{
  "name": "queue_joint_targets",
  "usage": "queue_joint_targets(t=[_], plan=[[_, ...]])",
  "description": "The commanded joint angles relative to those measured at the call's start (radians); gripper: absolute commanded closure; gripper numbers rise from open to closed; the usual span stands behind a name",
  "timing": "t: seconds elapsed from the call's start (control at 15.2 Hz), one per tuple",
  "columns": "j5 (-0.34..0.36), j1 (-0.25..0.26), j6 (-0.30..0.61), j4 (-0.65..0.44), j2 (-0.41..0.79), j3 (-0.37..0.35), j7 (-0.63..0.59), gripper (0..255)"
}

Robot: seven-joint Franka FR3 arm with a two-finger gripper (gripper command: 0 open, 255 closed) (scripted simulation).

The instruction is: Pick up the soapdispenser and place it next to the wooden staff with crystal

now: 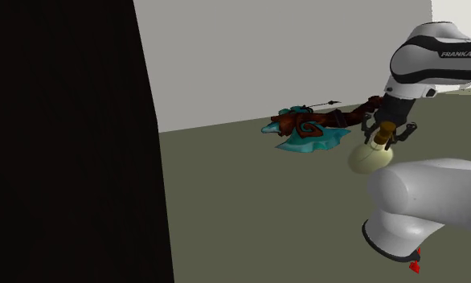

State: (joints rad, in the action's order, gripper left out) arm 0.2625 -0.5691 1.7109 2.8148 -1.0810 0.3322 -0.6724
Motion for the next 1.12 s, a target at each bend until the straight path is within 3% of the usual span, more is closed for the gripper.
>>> queue_joint_targets(t=[0.0, 0.53, 1.06], plan=[[0.011, -0.006, 0.027, 0.046, 0.005, 0.014, 0.003, 255], [0.062, -0.013, 0.142, 0.141, 0.027, 0.064, -0.005, 255], [0.171, 0.030, 0.246, 0.212, 0.056, 0.176, -0.056, 255]])
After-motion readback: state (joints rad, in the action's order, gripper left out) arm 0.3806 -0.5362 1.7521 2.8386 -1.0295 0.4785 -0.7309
